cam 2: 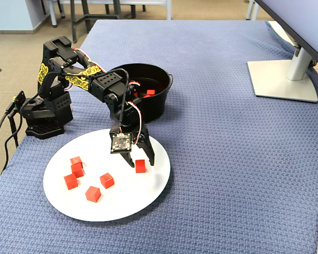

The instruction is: Pick up the red cubes from the white plate and place them in the black recipient

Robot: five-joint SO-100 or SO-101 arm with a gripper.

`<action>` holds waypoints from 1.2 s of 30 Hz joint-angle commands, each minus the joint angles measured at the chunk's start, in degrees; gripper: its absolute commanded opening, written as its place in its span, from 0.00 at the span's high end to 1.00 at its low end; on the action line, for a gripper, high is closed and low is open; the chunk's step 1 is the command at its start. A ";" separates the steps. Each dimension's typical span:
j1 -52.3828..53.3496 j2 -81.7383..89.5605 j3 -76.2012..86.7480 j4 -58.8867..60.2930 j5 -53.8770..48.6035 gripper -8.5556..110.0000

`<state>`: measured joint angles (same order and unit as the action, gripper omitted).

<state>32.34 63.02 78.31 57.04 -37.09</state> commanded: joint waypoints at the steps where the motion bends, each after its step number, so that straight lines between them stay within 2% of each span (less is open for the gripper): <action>1: -1.32 3.52 -0.09 0.26 -0.44 0.85; 8: -0.97 3.43 0.18 -0.26 -0.70 0.93; 13: 0.35 5.45 0.09 -1.58 1.85 0.93; 21: 1.05 30.50 7.12 1.14 15.29 0.93; 24: -4.75 40.52 6.77 8.17 19.16 0.93; 27: -14.85 47.20 5.01 14.33 23.64 0.93; 32: -33.57 52.56 7.73 15.73 30.50 0.93; 36: -43.51 49.92 12.48 14.59 32.78 0.92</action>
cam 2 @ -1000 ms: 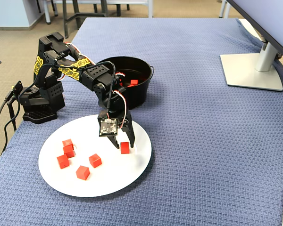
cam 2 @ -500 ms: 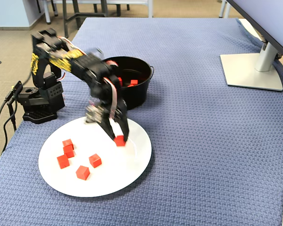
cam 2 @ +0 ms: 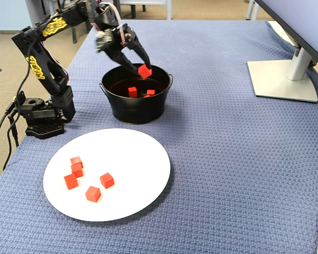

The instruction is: Pick up the red cubes from the white plate and place them in the black recipient

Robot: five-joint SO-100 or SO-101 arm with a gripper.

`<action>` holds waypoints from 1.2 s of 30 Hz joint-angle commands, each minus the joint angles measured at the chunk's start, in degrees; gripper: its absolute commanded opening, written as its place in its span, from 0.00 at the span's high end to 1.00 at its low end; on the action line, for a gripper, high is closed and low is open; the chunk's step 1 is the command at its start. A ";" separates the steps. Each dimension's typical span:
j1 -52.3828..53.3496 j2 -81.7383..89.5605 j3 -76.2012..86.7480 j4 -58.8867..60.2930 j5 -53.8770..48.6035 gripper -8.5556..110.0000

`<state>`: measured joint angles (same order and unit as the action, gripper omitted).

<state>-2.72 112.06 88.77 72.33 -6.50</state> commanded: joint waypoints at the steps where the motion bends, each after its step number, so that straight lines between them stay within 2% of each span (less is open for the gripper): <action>1: -10.63 -0.62 3.08 -0.97 0.70 0.86; 3: -13.80 -2.90 5.89 -2.29 -2.29 0.62; 5: -13.54 -2.99 6.86 -3.52 -3.60 0.57; 8: -7.38 -2.46 1.05 -0.18 -5.80 0.57; 16: 18.98 -5.45 -5.01 2.29 -18.11 0.62; 22: 33.57 -10.90 -2.55 -0.53 -24.61 0.66; 27: 42.10 -17.05 1.76 -7.47 -31.64 0.67; 29: 44.30 -20.21 1.67 -8.09 -38.67 0.67; 36: 49.57 -26.46 1.05 -9.84 -75.32 0.68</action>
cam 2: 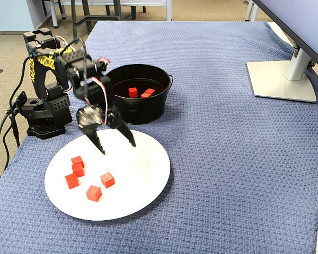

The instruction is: Pick up the red cubes from the white plate and place them in the black recipient

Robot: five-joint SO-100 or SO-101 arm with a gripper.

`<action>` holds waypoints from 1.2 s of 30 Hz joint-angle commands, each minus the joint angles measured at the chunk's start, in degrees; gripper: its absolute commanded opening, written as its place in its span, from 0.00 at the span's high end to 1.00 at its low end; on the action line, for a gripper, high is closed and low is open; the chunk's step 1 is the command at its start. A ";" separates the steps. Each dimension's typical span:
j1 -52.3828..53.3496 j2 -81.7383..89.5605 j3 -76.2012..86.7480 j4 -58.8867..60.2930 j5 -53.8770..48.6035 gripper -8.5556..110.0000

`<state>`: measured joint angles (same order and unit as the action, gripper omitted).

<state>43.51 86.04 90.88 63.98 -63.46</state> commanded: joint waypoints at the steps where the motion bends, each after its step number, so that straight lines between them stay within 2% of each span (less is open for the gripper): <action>1: 3.96 -0.79 -1.23 -1.49 -21.80 0.68; 5: 5.98 -2.11 -1.93 1.93 -34.01 0.68; 9: 7.29 -3.87 -2.64 2.81 -39.73 0.67; 23: 5.71 -11.16 -4.39 -2.64 -34.45 0.69; 29: 4.92 -13.54 -4.83 -8.70 -30.94 0.69; 36: 4.04 -16.17 -7.38 -8.88 -29.62 0.71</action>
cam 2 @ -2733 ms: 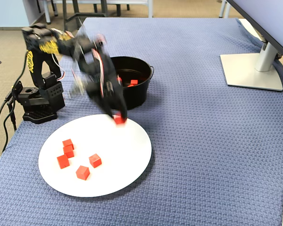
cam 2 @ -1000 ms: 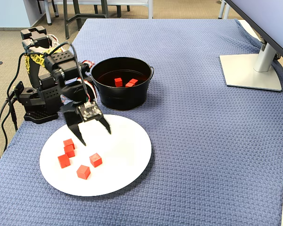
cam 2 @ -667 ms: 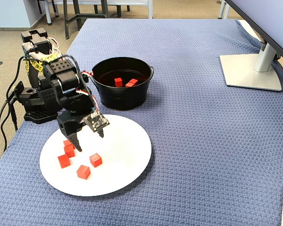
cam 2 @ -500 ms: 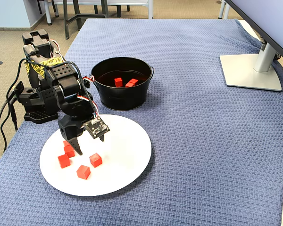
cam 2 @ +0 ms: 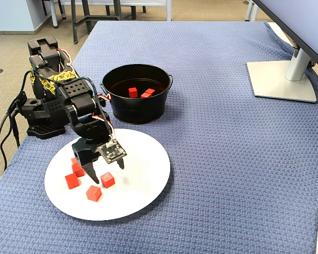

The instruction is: Pick up the red cubes from the white plate and place them in the black recipient

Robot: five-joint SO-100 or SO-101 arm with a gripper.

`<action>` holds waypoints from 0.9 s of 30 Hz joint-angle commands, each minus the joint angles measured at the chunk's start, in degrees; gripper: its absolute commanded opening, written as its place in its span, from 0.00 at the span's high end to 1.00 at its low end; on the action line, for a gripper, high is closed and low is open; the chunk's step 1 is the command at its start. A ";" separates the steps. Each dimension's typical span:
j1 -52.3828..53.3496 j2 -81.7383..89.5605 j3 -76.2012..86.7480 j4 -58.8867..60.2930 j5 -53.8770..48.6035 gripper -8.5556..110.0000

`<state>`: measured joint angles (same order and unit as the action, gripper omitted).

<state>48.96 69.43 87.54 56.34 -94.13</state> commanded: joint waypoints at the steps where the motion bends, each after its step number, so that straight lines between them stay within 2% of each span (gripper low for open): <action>1: -1.49 0.35 -4.04 -1.23 1.23 0.72; 3: -1.76 0.09 -4.04 -1.23 1.49 0.75; 6: -2.02 0.00 -3.69 -2.11 2.64 0.91; 11: -2.02 2.11 -3.52 -1.58 5.45 0.93; 15: -3.78 11.07 -1.76 -0.53 13.80 0.93; 19: -7.29 22.94 2.02 -0.18 28.12 0.93; 21: -10.20 28.92 2.99 3.87 35.86 0.93; 27: -25.84 41.48 3.25 14.15 61.17 0.93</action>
<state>32.61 101.51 90.88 66.53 -47.55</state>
